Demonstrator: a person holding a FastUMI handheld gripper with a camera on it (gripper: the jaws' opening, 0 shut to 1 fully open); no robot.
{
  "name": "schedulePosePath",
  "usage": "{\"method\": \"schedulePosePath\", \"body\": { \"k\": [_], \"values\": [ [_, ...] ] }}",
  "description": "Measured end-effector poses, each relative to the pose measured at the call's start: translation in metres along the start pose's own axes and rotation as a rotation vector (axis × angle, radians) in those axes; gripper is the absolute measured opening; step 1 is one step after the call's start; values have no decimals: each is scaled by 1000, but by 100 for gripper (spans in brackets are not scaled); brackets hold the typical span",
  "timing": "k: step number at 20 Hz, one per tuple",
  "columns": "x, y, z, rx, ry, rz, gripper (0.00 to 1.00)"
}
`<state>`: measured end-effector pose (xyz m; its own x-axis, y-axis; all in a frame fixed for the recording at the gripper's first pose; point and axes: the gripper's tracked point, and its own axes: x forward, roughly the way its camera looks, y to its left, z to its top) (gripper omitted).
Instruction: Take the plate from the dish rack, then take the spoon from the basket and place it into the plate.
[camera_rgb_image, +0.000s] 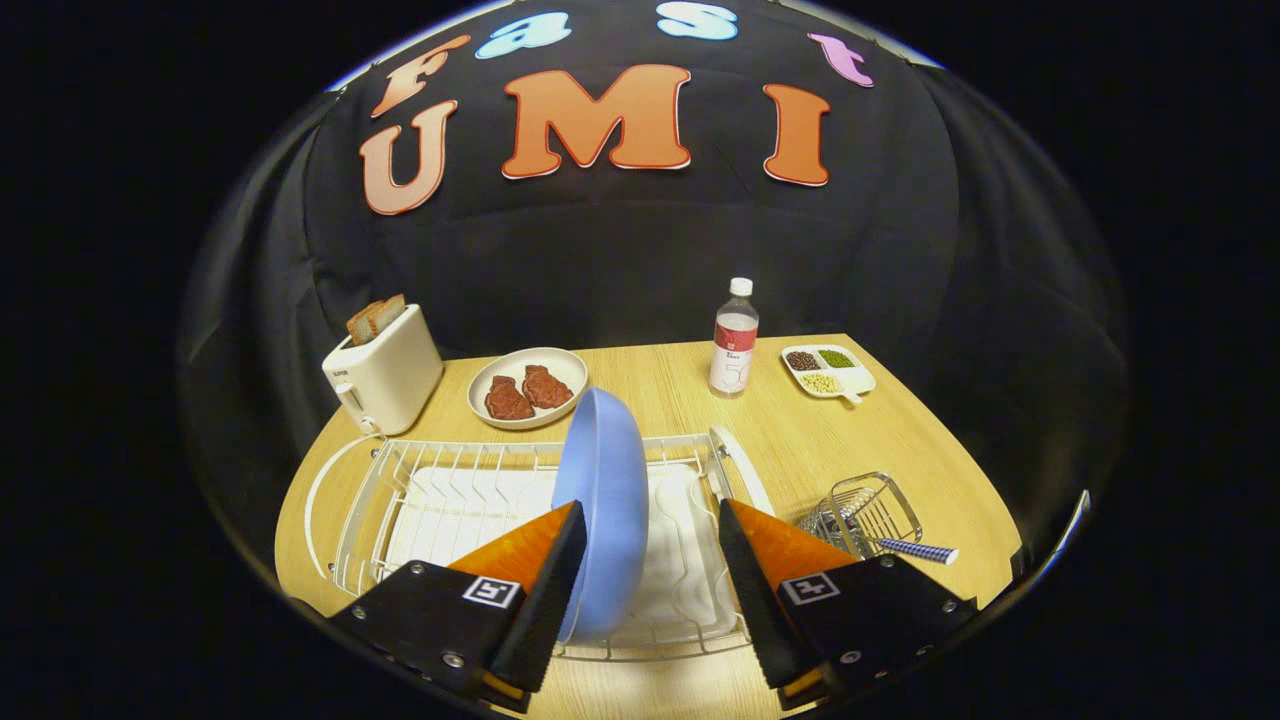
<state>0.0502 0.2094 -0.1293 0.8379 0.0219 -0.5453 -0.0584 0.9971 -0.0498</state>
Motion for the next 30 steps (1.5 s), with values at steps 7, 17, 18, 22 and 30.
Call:
{"method": "schedulePosePath", "body": {
  "k": [7,17,18,22,30],
  "values": [
    [7,1,-3,9,57,-82,26],
    [-6,-3,27,-31,-13,-214,14],
    [-7,-1,30,-53,-22,-223,14],
    [-19,-5,48,-128,-79,-276,14],
    [-58,-17,46,-35,-96,-219,14]
  ]
}}
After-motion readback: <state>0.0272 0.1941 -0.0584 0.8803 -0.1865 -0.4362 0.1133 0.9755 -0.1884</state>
